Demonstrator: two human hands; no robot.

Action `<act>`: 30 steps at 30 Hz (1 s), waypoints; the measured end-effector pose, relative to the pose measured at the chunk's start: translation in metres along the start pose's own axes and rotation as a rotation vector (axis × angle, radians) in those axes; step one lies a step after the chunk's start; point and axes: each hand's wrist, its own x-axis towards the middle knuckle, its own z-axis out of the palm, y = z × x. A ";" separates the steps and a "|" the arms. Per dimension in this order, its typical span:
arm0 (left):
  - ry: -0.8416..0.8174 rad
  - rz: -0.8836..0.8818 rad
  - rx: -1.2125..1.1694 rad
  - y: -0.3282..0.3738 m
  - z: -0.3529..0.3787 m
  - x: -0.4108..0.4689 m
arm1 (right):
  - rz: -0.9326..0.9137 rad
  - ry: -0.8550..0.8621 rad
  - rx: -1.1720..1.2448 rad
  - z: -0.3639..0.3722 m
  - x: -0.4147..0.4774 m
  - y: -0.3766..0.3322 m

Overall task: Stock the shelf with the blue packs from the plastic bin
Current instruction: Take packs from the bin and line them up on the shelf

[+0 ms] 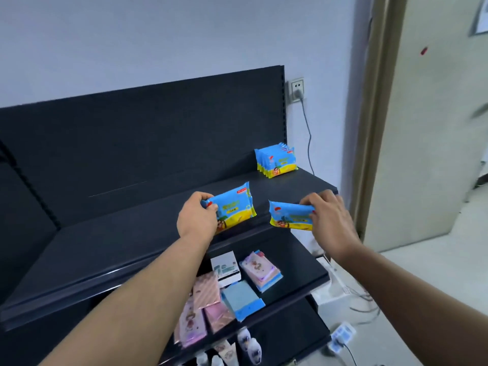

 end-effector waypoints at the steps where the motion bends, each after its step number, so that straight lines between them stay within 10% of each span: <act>1: 0.000 -0.005 -0.006 0.002 0.006 0.007 | -0.006 0.004 -0.008 0.002 0.010 0.003; 30: -0.173 -0.009 -0.037 0.113 0.245 0.175 | -0.114 -0.227 0.051 0.074 0.251 0.151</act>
